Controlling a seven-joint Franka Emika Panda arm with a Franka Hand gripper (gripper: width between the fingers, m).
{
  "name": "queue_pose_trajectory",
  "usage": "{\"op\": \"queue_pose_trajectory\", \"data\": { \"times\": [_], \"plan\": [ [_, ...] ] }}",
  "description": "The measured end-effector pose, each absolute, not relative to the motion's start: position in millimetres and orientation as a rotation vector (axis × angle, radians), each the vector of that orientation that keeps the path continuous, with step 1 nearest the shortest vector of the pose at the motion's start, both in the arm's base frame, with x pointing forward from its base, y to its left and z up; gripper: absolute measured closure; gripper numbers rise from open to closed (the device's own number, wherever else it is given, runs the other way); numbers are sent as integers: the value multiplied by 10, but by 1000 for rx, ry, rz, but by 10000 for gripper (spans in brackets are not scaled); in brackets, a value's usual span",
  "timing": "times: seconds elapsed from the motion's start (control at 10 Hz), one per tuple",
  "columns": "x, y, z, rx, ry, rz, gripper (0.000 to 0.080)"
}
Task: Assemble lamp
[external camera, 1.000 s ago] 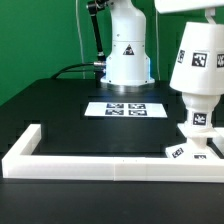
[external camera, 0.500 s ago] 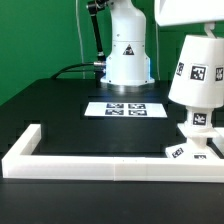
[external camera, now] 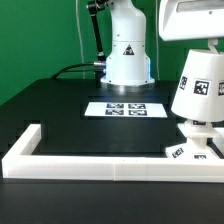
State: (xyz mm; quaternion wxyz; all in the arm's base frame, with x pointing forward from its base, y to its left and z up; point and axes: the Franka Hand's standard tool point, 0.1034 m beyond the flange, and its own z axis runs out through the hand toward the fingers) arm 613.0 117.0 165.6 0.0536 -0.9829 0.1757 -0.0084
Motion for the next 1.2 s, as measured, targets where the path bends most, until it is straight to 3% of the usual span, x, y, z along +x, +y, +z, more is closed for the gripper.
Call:
{"op": "queue_pose_trajectory", "data": {
  "times": [0.2, 0.4, 0.5, 0.6, 0.7, 1.0, 1.2],
  "plan": [
    [6129, 1149, 1640, -2987, 539, -28, 755],
    [6133, 1132, 1641, -2987, 543, -29, 404],
    [6135, 1122, 1646, -2987, 545, -30, 270],
    [6137, 1106, 1658, -2986, 548, -31, 270],
    [6122, 1083, 1702, -2984, 560, -25, 133],
    [5992, 1151, 1921, -3010, 634, 9, 101],
    [5951, 1184, 1975, -3036, 598, -21, 100]
  ]
}}
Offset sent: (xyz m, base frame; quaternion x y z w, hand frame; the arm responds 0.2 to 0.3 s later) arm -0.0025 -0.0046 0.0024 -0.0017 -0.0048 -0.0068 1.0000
